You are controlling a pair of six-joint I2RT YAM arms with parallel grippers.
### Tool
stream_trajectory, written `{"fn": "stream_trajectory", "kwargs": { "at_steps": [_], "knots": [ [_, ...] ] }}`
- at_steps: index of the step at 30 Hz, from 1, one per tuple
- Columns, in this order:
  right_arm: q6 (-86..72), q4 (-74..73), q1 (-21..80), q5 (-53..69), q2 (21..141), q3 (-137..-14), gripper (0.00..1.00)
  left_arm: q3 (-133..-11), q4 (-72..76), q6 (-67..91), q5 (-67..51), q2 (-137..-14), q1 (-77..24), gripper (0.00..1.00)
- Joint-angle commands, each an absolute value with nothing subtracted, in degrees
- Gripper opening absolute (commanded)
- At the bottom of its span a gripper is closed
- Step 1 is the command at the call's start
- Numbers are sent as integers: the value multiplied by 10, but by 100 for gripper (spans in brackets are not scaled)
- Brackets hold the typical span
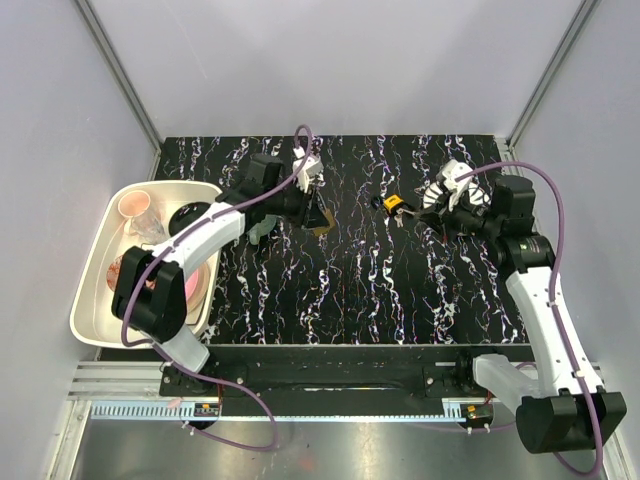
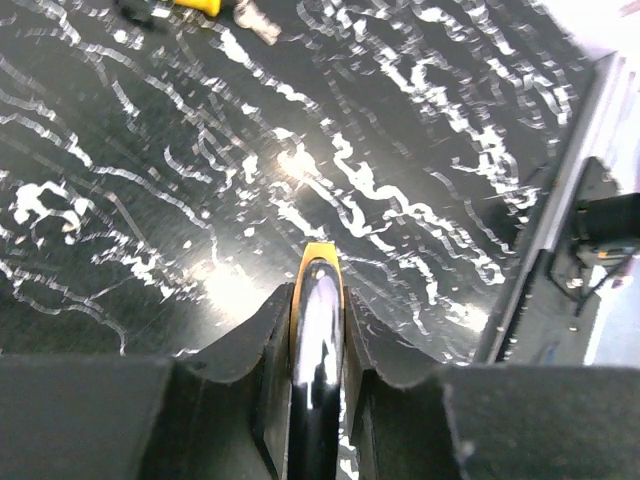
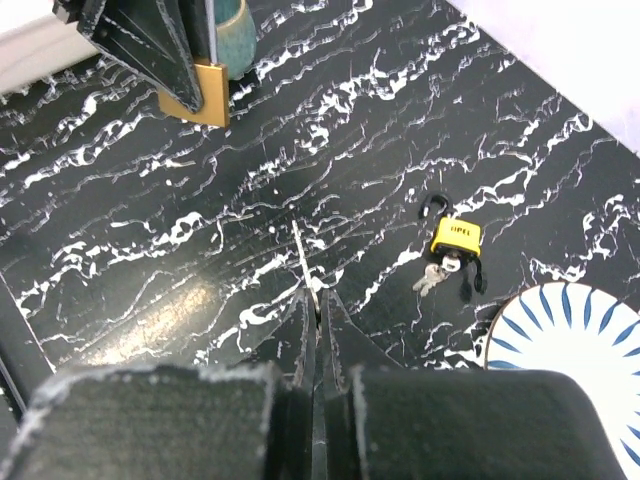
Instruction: Unlock with the key
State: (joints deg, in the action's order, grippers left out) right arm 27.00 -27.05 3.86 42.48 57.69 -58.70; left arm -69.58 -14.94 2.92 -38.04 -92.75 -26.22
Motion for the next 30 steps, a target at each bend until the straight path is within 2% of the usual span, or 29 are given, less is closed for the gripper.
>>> {"fn": "stream_trajectory", "kwargs": {
  "at_steps": [1,9,15,19,24,30],
  "knots": [
    [209,-209,38,458,546,-594,0,-797,-124,61,-519,-925,-259,0],
    [79,-113,38,444,500,-525,0,-839,-111,120,-554,-943,-258,0],
    [30,-56,38,427,516,-519,0,-758,24,227,-565,-925,-258,0],
    [11,-45,38,442,533,-539,0,-737,55,243,-568,-905,-257,0],
    [-64,13,38,417,565,-577,0,-701,171,331,-616,-901,-242,0],
    [-74,77,38,399,543,-524,0,-735,205,411,-682,-934,-228,0]
  ]
}}
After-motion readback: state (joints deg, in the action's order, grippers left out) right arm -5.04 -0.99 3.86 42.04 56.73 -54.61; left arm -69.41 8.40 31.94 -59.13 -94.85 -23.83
